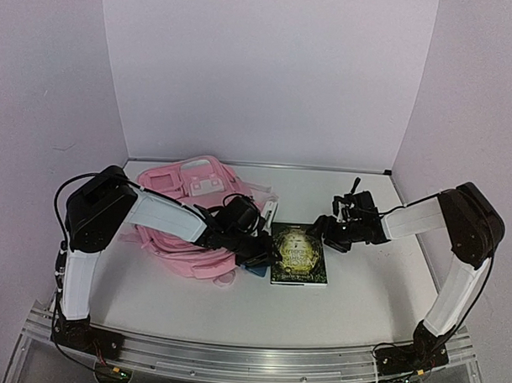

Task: Pack the student bag
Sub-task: Pick up the book from the center of the board.

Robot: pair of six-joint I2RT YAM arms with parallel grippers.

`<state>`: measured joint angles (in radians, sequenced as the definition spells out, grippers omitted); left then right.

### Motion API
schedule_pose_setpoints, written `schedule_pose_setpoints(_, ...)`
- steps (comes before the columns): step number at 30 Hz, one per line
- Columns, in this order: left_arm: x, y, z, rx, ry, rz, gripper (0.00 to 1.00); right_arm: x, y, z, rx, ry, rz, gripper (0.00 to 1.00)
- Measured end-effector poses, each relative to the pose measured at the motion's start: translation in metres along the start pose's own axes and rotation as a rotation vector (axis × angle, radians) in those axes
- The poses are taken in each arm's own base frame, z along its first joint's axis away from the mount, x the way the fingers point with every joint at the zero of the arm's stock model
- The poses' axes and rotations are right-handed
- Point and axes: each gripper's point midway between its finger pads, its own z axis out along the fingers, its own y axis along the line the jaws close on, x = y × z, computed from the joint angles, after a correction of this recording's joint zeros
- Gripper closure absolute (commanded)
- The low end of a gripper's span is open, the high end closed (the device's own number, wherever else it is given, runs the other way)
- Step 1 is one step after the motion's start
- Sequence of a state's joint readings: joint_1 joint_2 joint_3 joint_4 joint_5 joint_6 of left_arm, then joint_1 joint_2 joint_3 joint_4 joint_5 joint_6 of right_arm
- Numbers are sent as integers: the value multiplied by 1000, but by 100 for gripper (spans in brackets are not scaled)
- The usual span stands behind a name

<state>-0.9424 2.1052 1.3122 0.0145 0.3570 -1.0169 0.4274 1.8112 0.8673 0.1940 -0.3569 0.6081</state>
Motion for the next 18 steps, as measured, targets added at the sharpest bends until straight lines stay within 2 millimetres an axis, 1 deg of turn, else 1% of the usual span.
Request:
schedule_pose_setpoints(2,2,1,0,-22,10,0,57,0,0,0,0,-1,2,24)
schedule_pose_setpoints(6,-1,-3,3,-64,25,6,58,0,1,0,-1,-1,5,24)
schedule_pose_setpoints(12,1,1,5,-95,45,13,59,0,1,0,-1,-1,11,24)
schedule_pose_setpoints(18,5,4,9,-101,56,12,59,5,-2,0,3,5,17,24)
